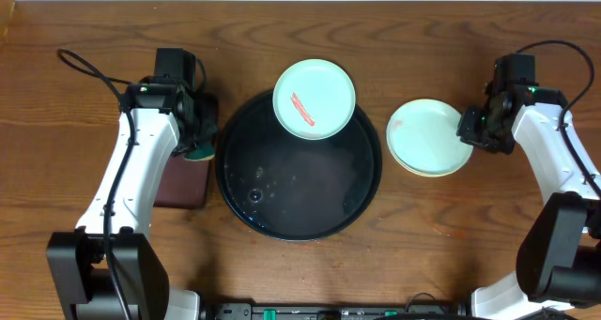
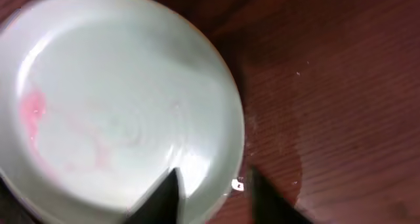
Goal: Clean dirty plates on tray and stack at the side
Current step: 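Carry green plate with right gripper and stack it on yellow plate, then move right gripper to remaining green plate and drag it to tray center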
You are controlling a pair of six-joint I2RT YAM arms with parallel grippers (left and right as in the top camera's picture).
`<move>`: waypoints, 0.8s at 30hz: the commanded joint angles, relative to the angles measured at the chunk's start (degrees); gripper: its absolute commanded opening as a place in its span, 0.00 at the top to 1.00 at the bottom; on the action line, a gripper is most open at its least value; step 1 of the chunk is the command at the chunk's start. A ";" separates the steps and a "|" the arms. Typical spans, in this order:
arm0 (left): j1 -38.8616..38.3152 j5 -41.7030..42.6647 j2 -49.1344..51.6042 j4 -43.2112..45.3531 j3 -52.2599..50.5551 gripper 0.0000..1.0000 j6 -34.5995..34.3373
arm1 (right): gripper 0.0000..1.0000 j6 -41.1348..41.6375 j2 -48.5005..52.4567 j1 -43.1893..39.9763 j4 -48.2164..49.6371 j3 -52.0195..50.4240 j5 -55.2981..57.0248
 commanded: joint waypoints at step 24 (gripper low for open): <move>0.20 -0.92 0.22 0.37 -0.52 0.93 0.98 | 0.45 -23.67 28.89 17.55 -1.62 45.18 -28.57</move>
